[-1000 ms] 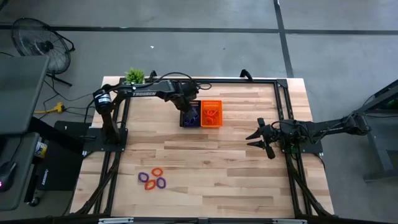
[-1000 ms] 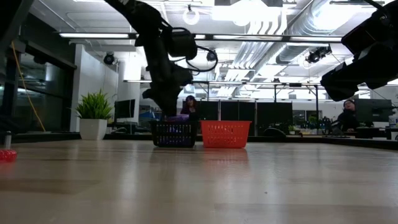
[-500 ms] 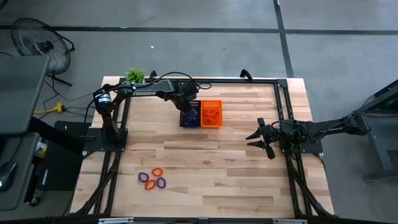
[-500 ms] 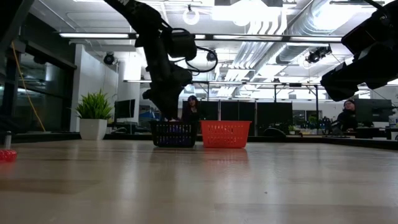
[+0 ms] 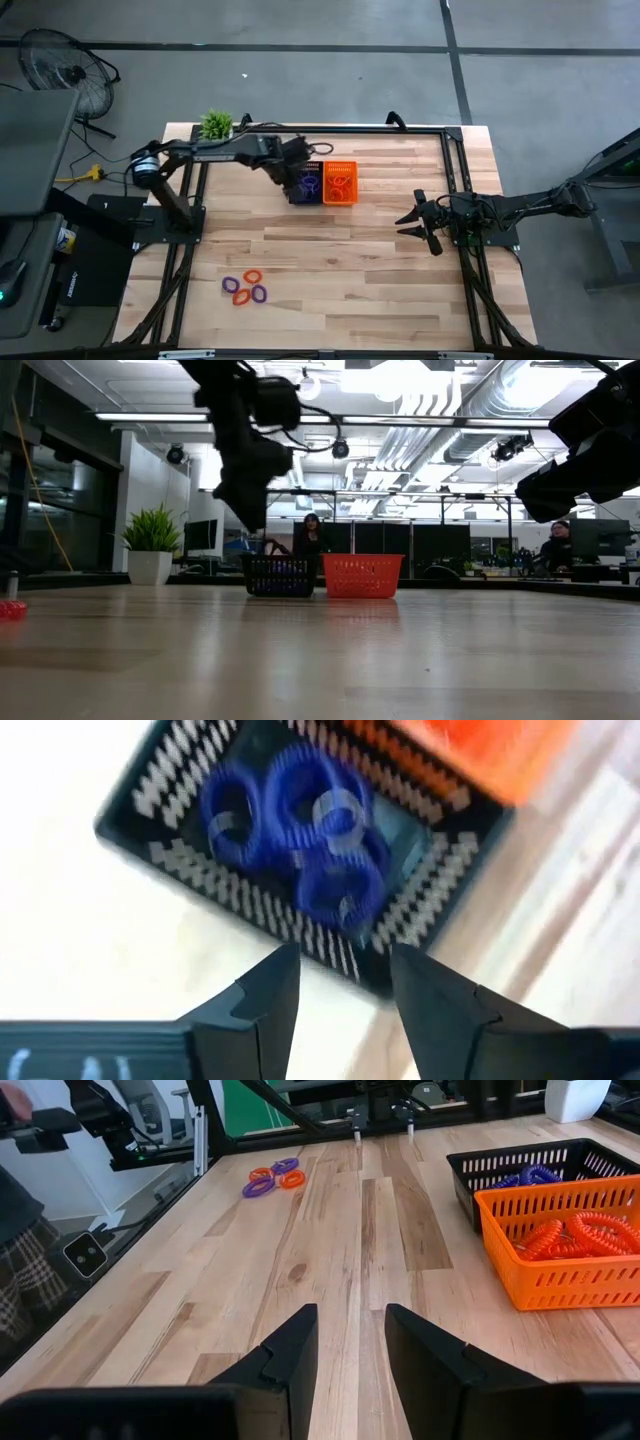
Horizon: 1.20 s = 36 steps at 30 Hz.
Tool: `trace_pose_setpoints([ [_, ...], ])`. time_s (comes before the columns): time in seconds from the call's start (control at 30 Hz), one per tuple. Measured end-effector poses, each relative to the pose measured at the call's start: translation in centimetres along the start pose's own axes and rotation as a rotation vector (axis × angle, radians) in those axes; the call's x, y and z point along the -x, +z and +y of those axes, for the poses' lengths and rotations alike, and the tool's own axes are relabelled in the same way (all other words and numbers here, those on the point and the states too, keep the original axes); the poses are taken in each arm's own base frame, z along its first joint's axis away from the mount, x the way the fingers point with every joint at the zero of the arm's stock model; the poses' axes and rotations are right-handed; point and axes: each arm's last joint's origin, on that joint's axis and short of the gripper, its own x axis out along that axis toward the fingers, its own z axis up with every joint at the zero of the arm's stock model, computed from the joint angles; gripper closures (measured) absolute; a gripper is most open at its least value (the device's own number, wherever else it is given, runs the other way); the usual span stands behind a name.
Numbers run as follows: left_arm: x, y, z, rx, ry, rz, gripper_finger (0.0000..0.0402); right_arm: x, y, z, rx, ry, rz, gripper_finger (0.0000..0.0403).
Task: Sort spring keychains into baskets
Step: Put the spring keychain into the orange basket
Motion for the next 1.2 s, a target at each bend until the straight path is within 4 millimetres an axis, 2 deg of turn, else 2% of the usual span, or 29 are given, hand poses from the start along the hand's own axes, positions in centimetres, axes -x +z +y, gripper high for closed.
trace_pose_setpoints([
  [0.37, 0.6, -8.0, -2.1, -0.024, -0.027, 0.084, 0.0245, 0.0, 0.0, 0.0, 0.000, 0.000, 0.000, 0.0289],
  [0.63, 0.4, -13.0, -4.1, -0.139, -0.102, 0.167, 0.0245, 0.0, 0.0, 0.0, 0.000, 0.000, 0.000, 0.0289],
  [1.0, 0.5, -16.6, -7.0, -0.427, -0.202, 0.217, 0.0245, 0.0, 0.0, 0.0, 0.000, 0.000, 0.000, 0.0289],
  [1.2, -0.2, -18.7, -8.4, -0.540, -0.250, 0.203, 0.0245, 0.0, 0.0, 0.0, 0.000, 0.000, 0.000, 0.0289],
])
